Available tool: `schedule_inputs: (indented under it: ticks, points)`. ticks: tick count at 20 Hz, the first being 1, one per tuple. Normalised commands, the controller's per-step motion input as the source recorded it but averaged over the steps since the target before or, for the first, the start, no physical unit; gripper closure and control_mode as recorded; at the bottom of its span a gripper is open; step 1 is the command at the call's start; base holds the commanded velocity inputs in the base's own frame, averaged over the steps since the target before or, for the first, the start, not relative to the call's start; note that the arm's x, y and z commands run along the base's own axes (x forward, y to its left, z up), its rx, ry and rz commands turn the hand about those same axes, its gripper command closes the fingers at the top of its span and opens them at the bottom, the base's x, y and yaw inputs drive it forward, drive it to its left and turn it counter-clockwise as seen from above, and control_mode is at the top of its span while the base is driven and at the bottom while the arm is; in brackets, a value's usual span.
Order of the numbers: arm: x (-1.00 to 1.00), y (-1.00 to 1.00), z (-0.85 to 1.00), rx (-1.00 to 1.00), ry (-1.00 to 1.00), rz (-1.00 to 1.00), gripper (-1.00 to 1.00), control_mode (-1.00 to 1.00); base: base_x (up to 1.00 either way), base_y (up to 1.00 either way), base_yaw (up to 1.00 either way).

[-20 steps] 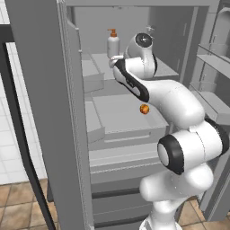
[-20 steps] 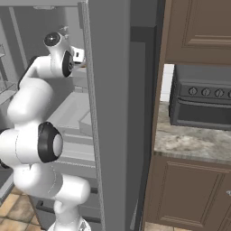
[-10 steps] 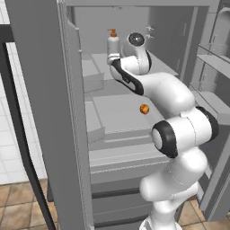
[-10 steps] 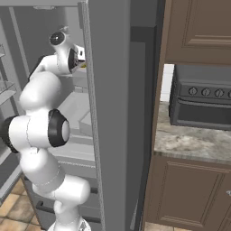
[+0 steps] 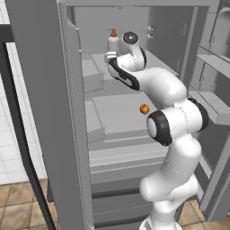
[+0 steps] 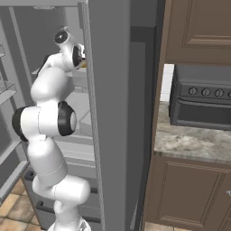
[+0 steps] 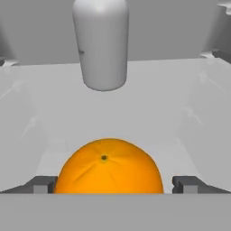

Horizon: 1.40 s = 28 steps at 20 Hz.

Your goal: Pick the orange and peach from the fridge and place them on the plate next to the blender to make a fruit smoothie.

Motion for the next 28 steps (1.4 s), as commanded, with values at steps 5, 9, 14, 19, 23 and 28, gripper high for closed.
schedule_inputs:
  ticks: [5, 9, 14, 19, 23, 28]
  points:
    - [0.15, 0.02, -0.32, 0.00, 0.06, -0.01, 1.00, -1.00, 0.00, 0.00, 0.00]
    - [0.00, 0.00, -0.14, 0.00, -0.03, 0.00, 1.00, -1.00, 0.00, 0.00, 0.00]
    - [-0.43, -0.07, -0.07, 0.00, -0.03, 0.00, 1.00, -1.00, 0.00, 0.00, 0.00]
    - [-0.99, -0.07, 0.04, 0.04, -0.28, 0.00, 1.00, -1.00, 0.00, 0.00, 0.00]
    - [-1.00, 0.00, 0.62, 0.01, -0.53, 0.00, 1.00, -1.00, 0.00, 0.00, 0.00]
    - [-1.00, 0.00, 0.69, 0.05, -0.38, 0.01, 1.00, -1.00, 0.00, 0.00, 0.00]
